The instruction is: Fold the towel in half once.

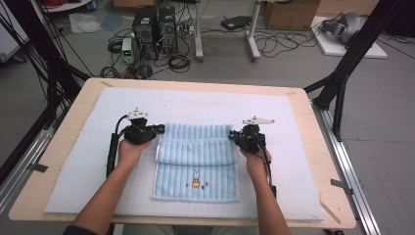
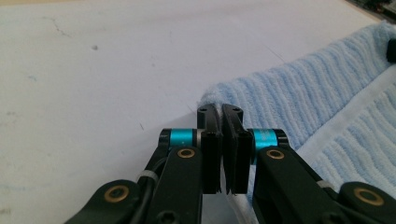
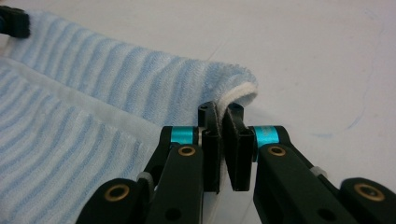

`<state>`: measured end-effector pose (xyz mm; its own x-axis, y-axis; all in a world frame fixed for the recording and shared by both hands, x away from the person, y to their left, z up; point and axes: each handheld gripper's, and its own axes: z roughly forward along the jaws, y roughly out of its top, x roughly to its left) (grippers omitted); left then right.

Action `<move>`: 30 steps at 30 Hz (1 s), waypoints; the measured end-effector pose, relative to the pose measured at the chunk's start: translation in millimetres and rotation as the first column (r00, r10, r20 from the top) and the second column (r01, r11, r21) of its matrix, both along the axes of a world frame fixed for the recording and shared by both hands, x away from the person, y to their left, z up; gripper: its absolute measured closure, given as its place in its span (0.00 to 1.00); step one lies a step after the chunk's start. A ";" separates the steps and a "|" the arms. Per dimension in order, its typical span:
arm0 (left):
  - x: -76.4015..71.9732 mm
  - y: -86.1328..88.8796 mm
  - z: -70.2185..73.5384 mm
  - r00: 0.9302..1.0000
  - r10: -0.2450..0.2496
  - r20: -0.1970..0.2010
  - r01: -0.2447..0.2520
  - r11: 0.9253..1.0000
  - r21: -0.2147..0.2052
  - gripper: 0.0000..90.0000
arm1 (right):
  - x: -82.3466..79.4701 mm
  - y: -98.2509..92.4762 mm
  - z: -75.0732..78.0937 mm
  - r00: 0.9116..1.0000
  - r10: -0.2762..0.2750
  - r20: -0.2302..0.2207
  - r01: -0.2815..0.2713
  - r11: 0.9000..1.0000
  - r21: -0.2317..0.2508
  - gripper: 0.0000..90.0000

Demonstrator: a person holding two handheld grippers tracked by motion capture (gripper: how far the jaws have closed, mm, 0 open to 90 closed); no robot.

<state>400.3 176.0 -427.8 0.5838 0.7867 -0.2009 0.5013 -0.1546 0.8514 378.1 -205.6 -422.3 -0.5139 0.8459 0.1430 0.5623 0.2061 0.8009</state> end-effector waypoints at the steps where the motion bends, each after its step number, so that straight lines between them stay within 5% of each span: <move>1: 3.2 0.1 0.5 1.000 0.001 0.005 -0.001 1.000 -0.005 0.96 | 3.9 1.6 0.3 1.000 -0.004 0.005 0.004 1.000 -0.011 0.96; 7: 14.7 1.5 1.1 0.997 0.019 0.079 -0.018 1.000 -0.023 0.96 | 21.0 6.6 4.3 0.998 -0.045 0.034 0.046 0.999 -0.024 0.96; 14: 30.0 -2.5 8.2 0.996 0.013 0.084 -0.011 1.000 -0.019 0.96 | 30.8 7.6 3.5 0.994 -0.089 0.059 0.089 0.996 -0.012 0.96; 17: 31.7 -3.1 3.4 0.998 0.025 0.055 -0.025 1.000 -0.002 0.90 | 35.0 7.2 -2.4 0.994 -0.096 0.045 0.097 0.995 -0.012 0.95; 20: 31.5 2.5 2.0 0.998 0.055 0.006 -0.055 0.998 -0.014 0.66 | 35.3 7.2 -4.4 0.994 -0.105 0.031 0.105 0.994 -0.006 0.85; 27: 20.4 11.1 3.0 1.000 0.008 -0.013 -0.009 0.999 -0.046 0.61 | 25.8 -0.4 5.6 0.994 -0.101 0.042 0.100 0.994 0.041 0.71; 30: 21.0 6.0 -3.3 0.999 -0.006 -0.032 0.005 1.000 -0.012 0.61 | 19.4 -1.7 7.0 0.996 -0.086 0.039 0.085 0.996 0.029 0.70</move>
<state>421.3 182.0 -431.1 0.5811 0.7810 -0.2291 0.5277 -0.1472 0.8366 397.5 -207.3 -415.2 -0.4452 0.8832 0.1475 0.5445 0.1363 0.8276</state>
